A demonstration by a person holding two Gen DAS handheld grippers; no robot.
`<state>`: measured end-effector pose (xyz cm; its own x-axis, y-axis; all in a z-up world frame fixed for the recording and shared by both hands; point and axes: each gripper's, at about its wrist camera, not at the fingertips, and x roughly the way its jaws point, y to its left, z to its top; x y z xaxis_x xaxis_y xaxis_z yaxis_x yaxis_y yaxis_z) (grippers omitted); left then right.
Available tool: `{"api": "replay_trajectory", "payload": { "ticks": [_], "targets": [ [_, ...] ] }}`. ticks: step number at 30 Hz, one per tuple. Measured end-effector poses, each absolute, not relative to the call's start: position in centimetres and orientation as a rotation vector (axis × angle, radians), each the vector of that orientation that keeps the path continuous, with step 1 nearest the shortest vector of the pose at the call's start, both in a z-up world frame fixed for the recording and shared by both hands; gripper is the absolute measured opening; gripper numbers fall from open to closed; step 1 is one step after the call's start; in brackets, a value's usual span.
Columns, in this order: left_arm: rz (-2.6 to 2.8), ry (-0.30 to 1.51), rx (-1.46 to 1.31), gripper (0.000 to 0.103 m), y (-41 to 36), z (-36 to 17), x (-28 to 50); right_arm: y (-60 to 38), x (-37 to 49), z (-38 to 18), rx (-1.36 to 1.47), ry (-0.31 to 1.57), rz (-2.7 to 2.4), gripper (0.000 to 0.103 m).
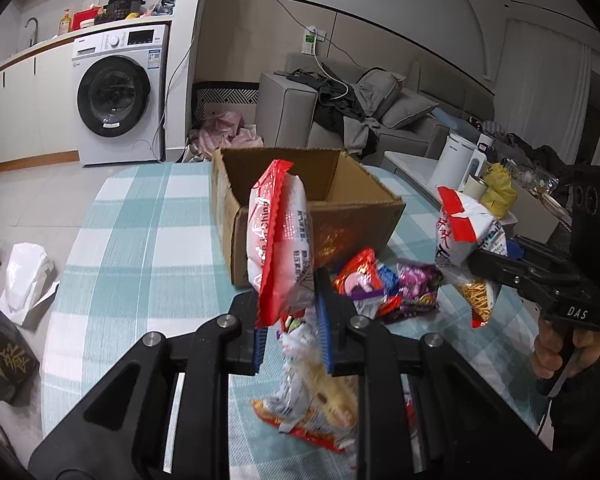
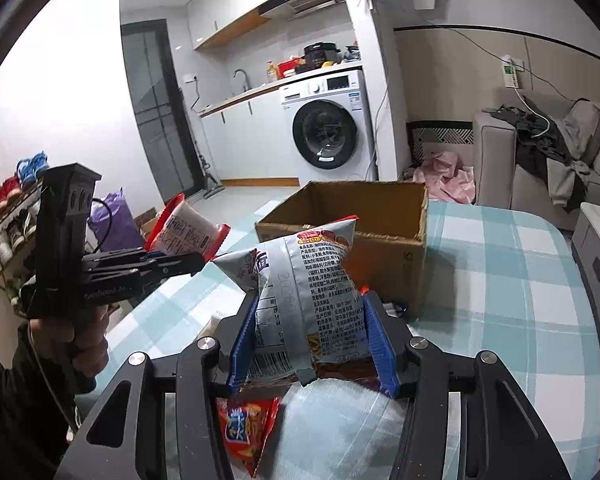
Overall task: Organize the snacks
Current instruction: 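Lift the wafer pack with the left gripper and carry it over the box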
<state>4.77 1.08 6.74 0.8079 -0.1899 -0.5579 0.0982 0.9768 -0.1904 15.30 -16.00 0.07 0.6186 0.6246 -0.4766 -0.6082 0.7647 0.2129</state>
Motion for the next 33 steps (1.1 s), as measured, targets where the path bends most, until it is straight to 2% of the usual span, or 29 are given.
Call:
{"api": "replay_trajectory", "payload": {
  "ticks": [15,33],
  "targets": [
    [-0.17,0.605,-0.149,0.018,-0.2,10.0,9.1,-16.9,18.2,3.4,0.147,0.529,0.63,0.051],
    [-0.175,0.636,-0.116,0.018,-1.0,10.1,15.7,-15.5,23.4,5.1,0.22,0.516,0.594,0.051]
  ]
}}
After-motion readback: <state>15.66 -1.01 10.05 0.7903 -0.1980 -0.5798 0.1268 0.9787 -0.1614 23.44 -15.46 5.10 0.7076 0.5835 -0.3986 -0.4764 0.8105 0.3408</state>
